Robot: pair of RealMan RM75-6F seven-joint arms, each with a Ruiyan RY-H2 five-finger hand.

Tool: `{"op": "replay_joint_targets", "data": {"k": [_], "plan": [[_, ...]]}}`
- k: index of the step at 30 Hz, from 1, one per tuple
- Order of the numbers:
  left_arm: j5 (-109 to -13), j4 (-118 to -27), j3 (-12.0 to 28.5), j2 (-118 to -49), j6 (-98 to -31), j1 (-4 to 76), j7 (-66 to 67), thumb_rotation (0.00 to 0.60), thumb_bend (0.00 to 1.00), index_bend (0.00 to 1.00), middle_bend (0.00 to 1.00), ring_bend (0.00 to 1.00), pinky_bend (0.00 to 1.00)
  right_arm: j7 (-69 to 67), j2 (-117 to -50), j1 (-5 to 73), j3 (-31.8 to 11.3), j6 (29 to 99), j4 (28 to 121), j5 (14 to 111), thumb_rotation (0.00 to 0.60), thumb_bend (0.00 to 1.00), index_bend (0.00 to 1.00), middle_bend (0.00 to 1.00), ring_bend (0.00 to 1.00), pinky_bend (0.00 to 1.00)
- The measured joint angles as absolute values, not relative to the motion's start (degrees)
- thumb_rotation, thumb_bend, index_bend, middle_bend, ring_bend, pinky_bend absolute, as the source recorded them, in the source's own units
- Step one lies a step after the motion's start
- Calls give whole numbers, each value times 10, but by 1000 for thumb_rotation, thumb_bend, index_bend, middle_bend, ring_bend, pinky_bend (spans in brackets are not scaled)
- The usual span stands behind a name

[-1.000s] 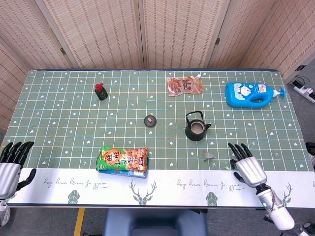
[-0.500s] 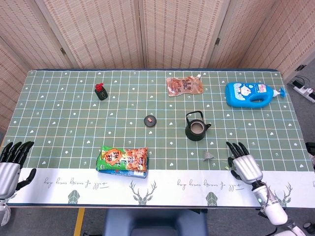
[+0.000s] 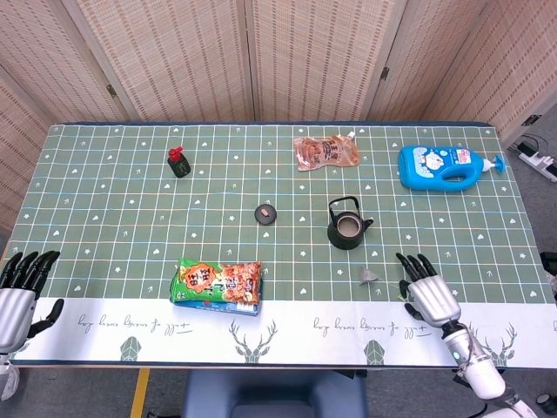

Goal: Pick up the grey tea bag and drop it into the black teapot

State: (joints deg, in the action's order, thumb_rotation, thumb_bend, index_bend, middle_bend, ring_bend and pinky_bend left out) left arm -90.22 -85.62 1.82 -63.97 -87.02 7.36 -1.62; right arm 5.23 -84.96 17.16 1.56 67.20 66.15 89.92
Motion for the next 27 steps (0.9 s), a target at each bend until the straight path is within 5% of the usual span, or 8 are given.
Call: {"op": "replay_joint_targets", "data": {"k": [27], "plan": [[-905,-857,18,-640,-876,71,-14,600,388,31,67,41,1,40,-874,188,15,657,627,889,600,325,549,0,7,0]]}}
